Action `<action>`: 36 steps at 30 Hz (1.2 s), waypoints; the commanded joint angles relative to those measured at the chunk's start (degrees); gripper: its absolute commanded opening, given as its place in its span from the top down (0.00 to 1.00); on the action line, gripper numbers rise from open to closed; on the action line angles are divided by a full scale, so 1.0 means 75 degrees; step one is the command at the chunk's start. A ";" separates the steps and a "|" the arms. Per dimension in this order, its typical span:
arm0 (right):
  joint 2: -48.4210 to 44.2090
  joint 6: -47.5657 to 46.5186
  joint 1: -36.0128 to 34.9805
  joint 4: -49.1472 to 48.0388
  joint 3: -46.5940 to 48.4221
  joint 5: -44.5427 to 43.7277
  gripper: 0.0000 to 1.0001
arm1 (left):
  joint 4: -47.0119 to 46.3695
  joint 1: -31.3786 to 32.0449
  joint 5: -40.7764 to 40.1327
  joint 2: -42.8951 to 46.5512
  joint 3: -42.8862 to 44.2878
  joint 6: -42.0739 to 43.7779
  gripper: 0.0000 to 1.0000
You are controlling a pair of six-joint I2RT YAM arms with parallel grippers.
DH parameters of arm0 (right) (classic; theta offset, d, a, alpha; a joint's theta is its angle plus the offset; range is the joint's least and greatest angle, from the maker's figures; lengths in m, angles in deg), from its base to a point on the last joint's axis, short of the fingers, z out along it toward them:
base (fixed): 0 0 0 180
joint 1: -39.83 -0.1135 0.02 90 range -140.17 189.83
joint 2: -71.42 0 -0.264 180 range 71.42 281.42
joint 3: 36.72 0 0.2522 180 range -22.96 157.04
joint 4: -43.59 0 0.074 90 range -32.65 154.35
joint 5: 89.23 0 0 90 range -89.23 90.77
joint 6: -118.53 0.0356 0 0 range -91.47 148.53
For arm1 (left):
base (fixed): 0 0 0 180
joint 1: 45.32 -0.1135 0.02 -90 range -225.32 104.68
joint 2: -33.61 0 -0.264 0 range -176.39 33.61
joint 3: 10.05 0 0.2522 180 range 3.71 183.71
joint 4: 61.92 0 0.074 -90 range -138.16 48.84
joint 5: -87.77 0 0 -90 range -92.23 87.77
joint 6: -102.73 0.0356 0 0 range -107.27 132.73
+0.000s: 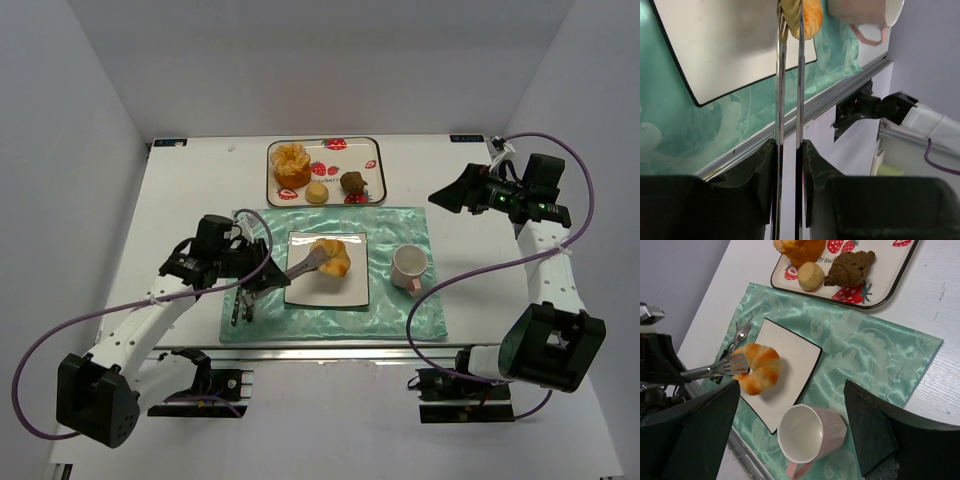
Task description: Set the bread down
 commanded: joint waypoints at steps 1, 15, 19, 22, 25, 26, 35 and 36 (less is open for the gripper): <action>-0.0033 -0.0115 0.0040 0.0030 0.0335 0.0157 0.11 | -0.0622 -0.0001 0.0644 -0.0092 -0.0260 0.0213 0.66; -0.0268 -0.0232 0.0040 0.0112 0.0124 0.0063 0.11 | 0.0876 -0.0001 -0.0010 -0.0410 0.0453 0.1185 0.36; -0.0209 -0.0221 0.0040 0.0077 0.0147 0.0133 0.11 | 0.1427 -0.0013 -0.1345 -0.0117 0.1225 0.1162 0.36; -0.0127 -0.0220 0.0040 0.0054 0.0170 0.0204 0.11 | 0.1592 -0.0001 -0.2260 -0.0058 0.1659 0.1080 0.35; -0.0092 -0.0232 0.0040 0.0054 0.0229 0.0239 0.11 | 0.1639 -0.0013 -0.2543 -0.0233 0.1895 0.1103 0.36; -0.0092 -0.0244 0.0040 0.0065 0.0241 0.0239 0.11 | 0.1616 -0.0013 -0.2578 -0.0292 0.2011 0.1115 0.36; -0.0162 -0.0490 0.0040 0.0217 0.0252 0.0181 0.11 | 0.0819 -0.0025 -0.3456 -0.0679 0.2294 0.0823 0.41; -0.0162 -0.0525 0.0040 0.0253 0.0264 0.0169 0.11 | 0.0749 -0.0059 -0.3608 -0.0691 0.2271 0.0822 0.41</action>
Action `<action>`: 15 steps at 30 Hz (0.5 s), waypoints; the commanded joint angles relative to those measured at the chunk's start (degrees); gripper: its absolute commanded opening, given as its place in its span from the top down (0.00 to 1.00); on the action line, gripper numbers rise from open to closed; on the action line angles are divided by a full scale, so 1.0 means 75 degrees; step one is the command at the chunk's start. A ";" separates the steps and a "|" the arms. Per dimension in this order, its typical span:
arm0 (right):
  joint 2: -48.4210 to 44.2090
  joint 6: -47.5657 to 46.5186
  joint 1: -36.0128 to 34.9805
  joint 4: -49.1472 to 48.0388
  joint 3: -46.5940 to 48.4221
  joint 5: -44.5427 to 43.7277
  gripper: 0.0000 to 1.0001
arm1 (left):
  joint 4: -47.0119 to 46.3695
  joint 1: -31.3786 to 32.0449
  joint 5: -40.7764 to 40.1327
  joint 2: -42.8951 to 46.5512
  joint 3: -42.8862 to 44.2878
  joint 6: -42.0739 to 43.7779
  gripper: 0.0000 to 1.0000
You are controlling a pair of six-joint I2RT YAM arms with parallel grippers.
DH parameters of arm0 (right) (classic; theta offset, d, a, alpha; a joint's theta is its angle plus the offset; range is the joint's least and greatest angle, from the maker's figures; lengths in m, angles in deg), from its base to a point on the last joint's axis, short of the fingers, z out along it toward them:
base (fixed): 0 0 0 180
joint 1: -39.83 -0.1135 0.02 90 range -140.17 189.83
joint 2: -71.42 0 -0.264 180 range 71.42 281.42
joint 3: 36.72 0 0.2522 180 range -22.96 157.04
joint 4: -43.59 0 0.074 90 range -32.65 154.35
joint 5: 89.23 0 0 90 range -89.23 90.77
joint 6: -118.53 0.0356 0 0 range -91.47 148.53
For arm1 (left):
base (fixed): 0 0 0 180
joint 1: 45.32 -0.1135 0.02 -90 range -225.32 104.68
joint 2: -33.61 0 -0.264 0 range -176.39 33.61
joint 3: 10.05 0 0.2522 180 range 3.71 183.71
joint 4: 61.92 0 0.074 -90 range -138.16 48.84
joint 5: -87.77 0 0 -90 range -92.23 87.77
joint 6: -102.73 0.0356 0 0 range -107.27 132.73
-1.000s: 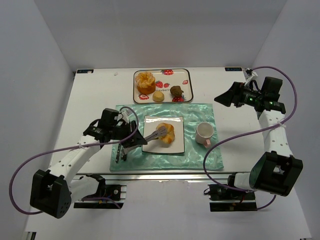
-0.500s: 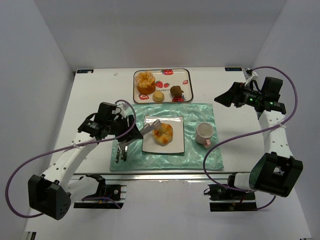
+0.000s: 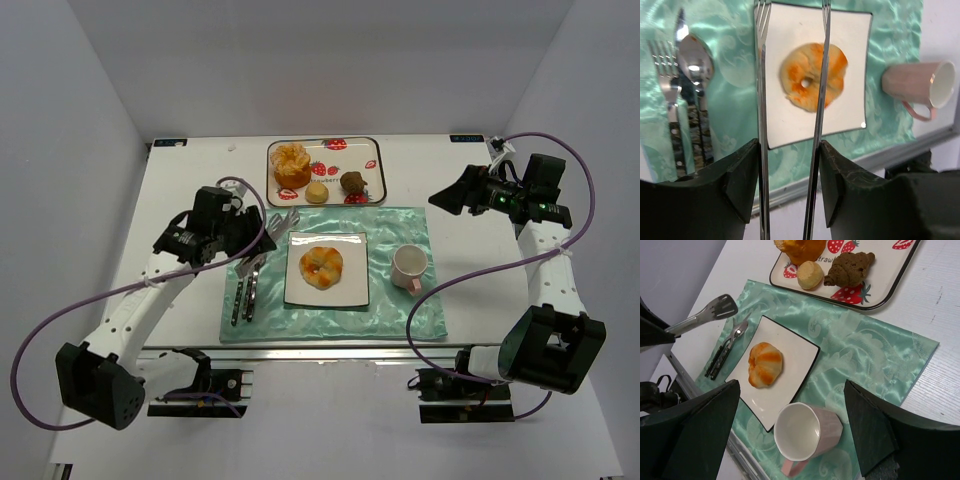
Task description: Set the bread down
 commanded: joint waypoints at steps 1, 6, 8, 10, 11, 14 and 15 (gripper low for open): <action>-0.0113 -0.0257 0.0028 0.0142 0.0247 0.0128 0.11 | -0.0493 -0.0103 -0.0907 0.0000 0.0234 -0.0131 0.42; -0.0113 -0.0316 0.0028 0.0189 0.0282 0.0116 0.11 | -0.0669 -0.1390 -0.1530 -0.0036 0.0011 0.0267 0.44; -0.0101 -0.0304 0.0040 0.0178 0.0270 0.0139 0.11 | -0.0763 -0.2127 -0.1996 -0.0152 -0.0025 0.0628 0.44; -0.0113 -0.0269 0.0040 0.0131 0.0235 0.0163 0.11 | -0.1031 -0.2481 -0.2372 -0.0328 -0.0153 0.0946 0.43; -0.0113 -0.0234 0.0028 0.0107 0.0212 0.0186 0.11 | -0.1195 -0.2773 -0.2618 -0.0549 -0.0269 0.1272 0.43; -0.0124 -0.0187 0.0028 0.0037 0.0153 0.0221 0.11 | -0.1921 -0.3232 -0.3064 -0.1123 -0.0773 0.1754 0.43; -0.0148 -0.0199 0.0028 0.0037 0.0176 0.0222 0.11 | -0.2167 -0.3233 -0.3182 -0.1230 -0.0914 0.1825 0.43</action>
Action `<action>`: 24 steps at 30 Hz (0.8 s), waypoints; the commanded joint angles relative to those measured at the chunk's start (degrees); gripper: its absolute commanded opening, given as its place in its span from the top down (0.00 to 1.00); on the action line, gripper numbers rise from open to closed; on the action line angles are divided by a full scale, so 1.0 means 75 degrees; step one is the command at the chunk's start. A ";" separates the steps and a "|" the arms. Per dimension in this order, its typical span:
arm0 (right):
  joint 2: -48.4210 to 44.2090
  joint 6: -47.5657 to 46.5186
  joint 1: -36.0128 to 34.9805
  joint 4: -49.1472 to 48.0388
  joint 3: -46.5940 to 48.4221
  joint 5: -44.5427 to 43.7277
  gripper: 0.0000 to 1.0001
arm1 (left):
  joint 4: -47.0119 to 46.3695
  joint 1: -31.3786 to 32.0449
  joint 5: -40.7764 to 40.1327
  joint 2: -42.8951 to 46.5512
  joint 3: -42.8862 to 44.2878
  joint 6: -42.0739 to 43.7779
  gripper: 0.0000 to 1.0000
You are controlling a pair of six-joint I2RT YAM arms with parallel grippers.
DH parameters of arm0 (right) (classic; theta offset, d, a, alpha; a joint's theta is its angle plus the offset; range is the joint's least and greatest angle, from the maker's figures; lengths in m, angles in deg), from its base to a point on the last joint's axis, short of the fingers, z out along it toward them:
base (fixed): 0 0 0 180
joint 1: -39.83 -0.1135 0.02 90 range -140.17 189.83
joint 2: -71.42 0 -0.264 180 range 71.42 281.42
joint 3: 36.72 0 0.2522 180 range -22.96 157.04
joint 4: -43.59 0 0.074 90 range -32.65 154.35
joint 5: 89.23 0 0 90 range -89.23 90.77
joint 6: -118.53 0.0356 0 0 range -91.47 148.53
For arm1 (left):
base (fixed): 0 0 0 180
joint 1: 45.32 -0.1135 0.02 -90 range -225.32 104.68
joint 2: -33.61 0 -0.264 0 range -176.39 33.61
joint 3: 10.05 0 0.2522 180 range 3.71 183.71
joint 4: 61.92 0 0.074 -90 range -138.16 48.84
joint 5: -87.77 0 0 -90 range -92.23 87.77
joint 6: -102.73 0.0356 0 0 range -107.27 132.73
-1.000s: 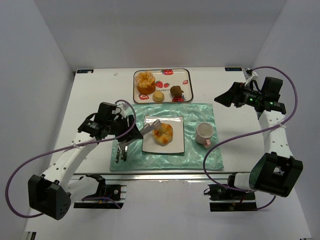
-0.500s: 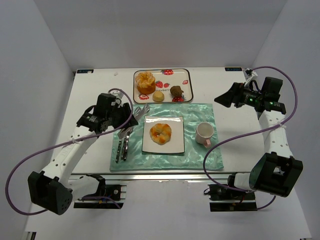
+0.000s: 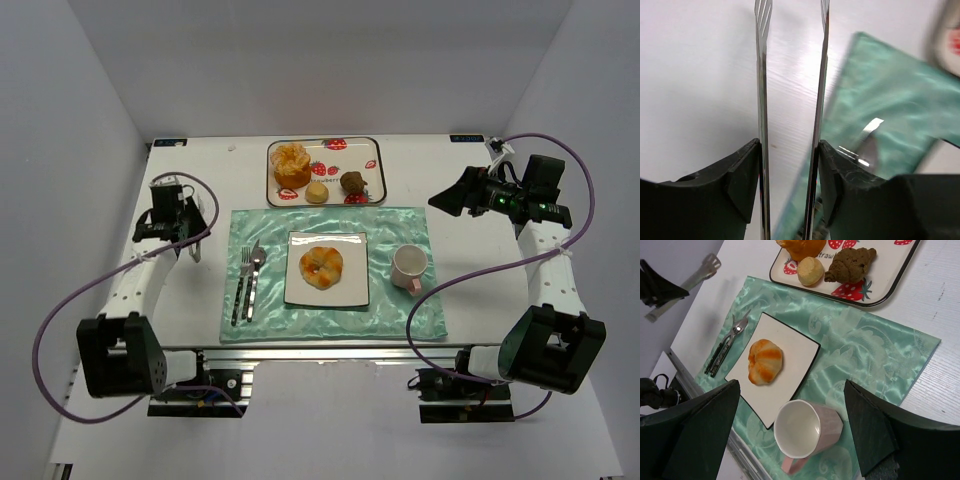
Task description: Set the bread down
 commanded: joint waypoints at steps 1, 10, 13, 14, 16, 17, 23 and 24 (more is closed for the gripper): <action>-0.0159 -0.0059 0.0028 -0.0106 0.0188 0.0184 0.11 | -0.1104 -0.0202 -0.1025 -0.0461 -0.0669 0.0791 0.42; -0.0265 -0.0153 0.0028 0.0140 0.0106 0.0207 0.11 | -0.2911 -0.0261 -0.1883 -0.1352 -0.1632 0.1575 0.39; -0.0230 -0.0375 0.0028 0.0187 0.0130 0.0137 0.11 | -0.3147 -0.0365 -0.1872 -0.1714 -0.1832 0.1752 0.36; -0.0195 -0.0364 0.0040 0.0187 0.0141 0.0125 0.11 | -0.3147 -0.0401 -0.1802 -0.1855 -0.1797 0.1799 0.35; -0.0195 -0.0387 0.0040 0.0222 0.0165 0.0090 0.11 | -0.3054 -0.0494 -0.1533 -0.2160 -0.1727 0.1928 0.34; -0.0183 -0.0387 0.0051 0.0222 0.0176 0.0090 0.11 | -0.2995 -0.0518 -0.1520 -0.2463 -0.1680 0.1952 0.34; -0.0148 -0.0411 0.0063 0.0281 0.0258 0.0019 0.11 | -0.3030 -0.0542 -0.1590 -0.2759 -0.1773 0.1660 0.28; -0.0148 -0.0411 0.0052 0.0269 0.0270 0.0019 0.11 | -0.2983 -0.0542 -0.1579 -0.2771 -0.1773 0.1648 0.28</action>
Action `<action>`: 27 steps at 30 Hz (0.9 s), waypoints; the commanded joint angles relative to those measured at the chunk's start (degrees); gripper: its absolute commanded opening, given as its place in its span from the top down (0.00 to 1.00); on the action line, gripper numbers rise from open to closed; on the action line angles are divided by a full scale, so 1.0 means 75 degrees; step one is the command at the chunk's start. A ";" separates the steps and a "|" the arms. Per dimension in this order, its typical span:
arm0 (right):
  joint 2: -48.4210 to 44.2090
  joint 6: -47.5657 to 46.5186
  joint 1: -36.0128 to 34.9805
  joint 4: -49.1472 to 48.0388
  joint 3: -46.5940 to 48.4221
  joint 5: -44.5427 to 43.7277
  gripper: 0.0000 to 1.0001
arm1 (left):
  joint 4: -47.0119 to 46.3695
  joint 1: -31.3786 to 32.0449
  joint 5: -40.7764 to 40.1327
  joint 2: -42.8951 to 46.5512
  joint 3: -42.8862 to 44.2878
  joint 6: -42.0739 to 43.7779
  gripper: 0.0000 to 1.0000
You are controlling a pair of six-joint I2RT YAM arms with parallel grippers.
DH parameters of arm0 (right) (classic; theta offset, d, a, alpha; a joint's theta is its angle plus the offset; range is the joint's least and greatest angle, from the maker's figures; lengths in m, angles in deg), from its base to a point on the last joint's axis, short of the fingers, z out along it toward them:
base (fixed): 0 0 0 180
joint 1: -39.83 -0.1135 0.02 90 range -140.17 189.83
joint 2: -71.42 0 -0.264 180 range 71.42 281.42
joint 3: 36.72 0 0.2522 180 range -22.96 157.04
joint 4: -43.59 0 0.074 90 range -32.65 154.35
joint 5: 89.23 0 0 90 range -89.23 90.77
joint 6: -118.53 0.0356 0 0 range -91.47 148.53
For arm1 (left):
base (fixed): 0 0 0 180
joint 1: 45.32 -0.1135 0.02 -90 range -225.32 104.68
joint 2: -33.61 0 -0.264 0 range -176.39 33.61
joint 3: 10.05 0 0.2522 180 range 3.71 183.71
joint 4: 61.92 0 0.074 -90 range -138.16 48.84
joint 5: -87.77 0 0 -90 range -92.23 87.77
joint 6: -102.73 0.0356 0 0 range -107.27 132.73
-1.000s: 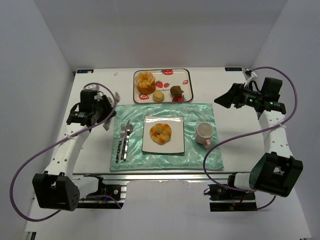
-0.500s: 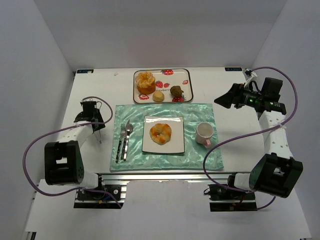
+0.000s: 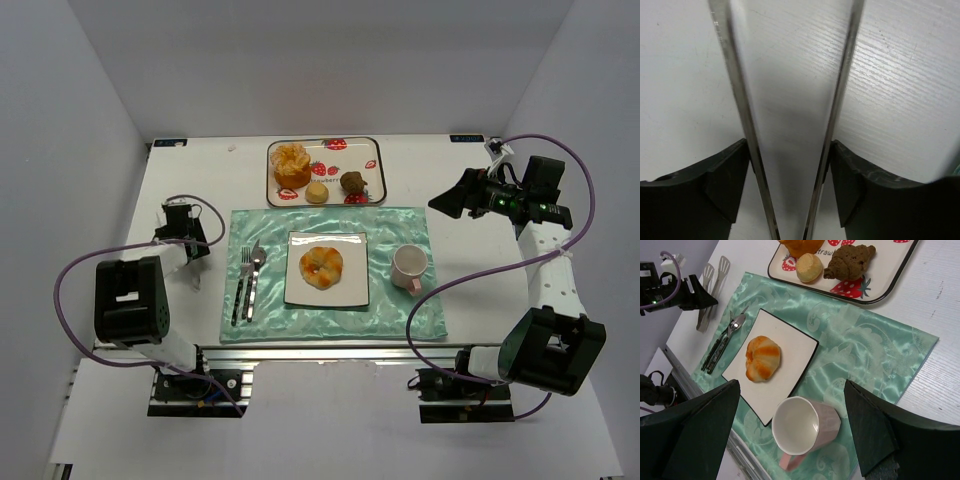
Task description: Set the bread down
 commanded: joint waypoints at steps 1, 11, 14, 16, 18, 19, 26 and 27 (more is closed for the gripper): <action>-0.0072 -0.0160 0.0063 0.0080 0.0282 0.0049 0.11 | 0.0337 -0.0038 -0.0002 -0.0192 -0.0130 -0.0086 0.24; -0.0060 -0.0113 0.0063 0.0068 0.0376 0.0131 0.11 | 0.1097 -0.0038 0.0102 0.1482 0.0234 -0.0274 0.02; -0.0084 -0.0055 0.0063 0.0033 0.0376 0.0177 0.11 | 0.1437 -0.0038 0.0162 0.1951 0.0280 -0.0426 0.02; -0.0107 -0.0043 0.0063 0.0045 0.0411 0.0201 0.11 | 0.1648 -0.0038 0.0313 0.2525 0.0327 -0.0543 0.02; -0.0107 -0.0055 0.0052 0.0056 0.0423 0.0201 0.11 | 0.1766 -0.0038 0.0838 0.2947 0.0421 -0.0706 0.02; -0.0119 -0.0078 0.0052 0.0068 0.0423 0.0201 0.11 | 0.1848 -0.0038 0.1120 0.3309 0.0502 -0.0777 0.02; -0.0084 -0.0241 0.0052 0.0302 0.0574 0.0143 0.11 | 0.2762 -0.0038 0.3678 0.4084 0.1639 -0.2181 0.02; -0.0072 -0.0289 0.0052 0.0326 0.0587 0.0119 0.11 | 0.2890 -0.0038 0.3596 0.4179 0.1884 -0.2590 0.02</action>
